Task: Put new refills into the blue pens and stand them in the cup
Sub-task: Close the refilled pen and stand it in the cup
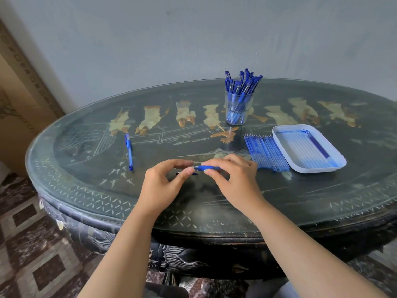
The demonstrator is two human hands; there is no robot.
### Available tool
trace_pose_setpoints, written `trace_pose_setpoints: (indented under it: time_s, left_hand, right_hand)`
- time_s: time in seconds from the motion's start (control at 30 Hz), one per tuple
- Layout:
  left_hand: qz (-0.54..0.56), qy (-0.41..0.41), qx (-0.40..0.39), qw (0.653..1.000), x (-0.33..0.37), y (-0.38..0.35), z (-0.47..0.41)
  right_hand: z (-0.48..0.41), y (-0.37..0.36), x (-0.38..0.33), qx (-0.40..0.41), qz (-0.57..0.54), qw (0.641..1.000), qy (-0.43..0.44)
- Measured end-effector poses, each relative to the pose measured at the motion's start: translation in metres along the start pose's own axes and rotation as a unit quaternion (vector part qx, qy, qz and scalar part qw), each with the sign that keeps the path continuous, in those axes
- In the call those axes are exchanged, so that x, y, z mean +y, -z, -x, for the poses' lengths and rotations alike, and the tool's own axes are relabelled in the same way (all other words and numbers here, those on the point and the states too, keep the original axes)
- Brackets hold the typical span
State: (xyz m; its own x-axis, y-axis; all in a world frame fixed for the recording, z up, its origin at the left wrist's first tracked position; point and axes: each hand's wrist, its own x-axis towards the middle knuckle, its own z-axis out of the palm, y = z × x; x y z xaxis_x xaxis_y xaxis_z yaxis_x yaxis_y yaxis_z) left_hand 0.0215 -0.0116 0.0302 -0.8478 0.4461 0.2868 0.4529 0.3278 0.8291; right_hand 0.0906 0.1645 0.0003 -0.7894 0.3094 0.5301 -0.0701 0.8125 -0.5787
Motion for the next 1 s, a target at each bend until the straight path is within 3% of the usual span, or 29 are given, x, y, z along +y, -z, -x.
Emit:
trace_pose_setpoints:
  time_s: [0.47,0.57,0.7,0.83,1.0]
  left_hand:
    - [0.151,0.098,0.027,0.983,0.003,0.016,-0.002]
    - [0.005,0.048,0.007,0.999,0.001,0.027,-0.001]
    - [-0.195,-0.040,-0.061,0.978,0.001,0.032,-0.004]
    - [-0.250,-0.047,-0.081,0.964,0.009,0.025,-0.004]
    - [-0.221,-0.038,-0.074,0.972,0.010,0.019,-0.004]
  right_hand:
    - [0.000,-0.001,0.002,0.008,-0.017,1.000,-0.021]
    - [-0.001,-0.001,0.002,0.018,-0.018,0.999,-0.034]
    - [-0.001,0.000,0.001,0.018,-0.011,0.999,-0.036]
    - [0.000,0.001,0.000,0.018,-0.001,0.999,-0.036]
    - [0.000,0.003,-0.003,0.019,0.006,0.999,-0.038]
